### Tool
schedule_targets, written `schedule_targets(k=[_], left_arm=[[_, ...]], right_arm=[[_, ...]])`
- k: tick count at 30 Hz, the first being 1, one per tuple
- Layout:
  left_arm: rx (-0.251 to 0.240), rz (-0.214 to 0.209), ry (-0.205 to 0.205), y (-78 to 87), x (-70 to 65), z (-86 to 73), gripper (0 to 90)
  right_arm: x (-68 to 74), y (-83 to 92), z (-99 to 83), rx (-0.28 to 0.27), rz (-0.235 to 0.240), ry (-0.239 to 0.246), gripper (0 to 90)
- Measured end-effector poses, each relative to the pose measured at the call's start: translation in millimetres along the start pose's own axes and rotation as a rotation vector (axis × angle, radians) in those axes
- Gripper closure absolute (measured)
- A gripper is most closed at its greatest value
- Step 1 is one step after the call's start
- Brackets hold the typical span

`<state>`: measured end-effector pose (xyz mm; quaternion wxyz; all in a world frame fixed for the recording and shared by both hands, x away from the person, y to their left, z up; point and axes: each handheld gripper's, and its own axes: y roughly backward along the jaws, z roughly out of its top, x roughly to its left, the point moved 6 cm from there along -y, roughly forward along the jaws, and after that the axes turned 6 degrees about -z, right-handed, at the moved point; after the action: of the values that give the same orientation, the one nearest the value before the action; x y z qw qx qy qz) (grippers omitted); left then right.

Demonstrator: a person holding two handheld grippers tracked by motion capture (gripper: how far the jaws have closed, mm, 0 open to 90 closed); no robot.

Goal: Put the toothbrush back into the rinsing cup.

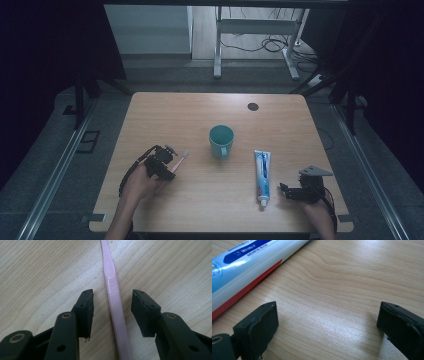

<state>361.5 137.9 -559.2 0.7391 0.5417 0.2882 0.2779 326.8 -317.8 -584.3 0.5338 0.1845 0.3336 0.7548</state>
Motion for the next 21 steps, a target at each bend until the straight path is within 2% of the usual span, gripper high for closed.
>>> schedule_targets(k=[6,18,20,21], left_arm=[[0.064,-0.011,-0.015,-1.9,0.2,8.6,55.3],[0.149,-0.019,0.038,-6.3,5.5,21.2,67.0],[0.186,-0.019,0.053,-6.2,6.9,23.4,68.4],[0.186,-0.019,0.053,-6.2,6.9,23.4,70.0]], right_arm=[[0.0,-0.2,0.2,0.000,-0.001,0.001,3.7],[0.0,-0.3,0.2,-0.001,-0.001,0.001,3.7],[0.0,-0.3,0.2,-0.001,-0.001,0.001,3.7],[0.0,-0.3,0.2,-0.001,-0.001,0.001,3.7]])
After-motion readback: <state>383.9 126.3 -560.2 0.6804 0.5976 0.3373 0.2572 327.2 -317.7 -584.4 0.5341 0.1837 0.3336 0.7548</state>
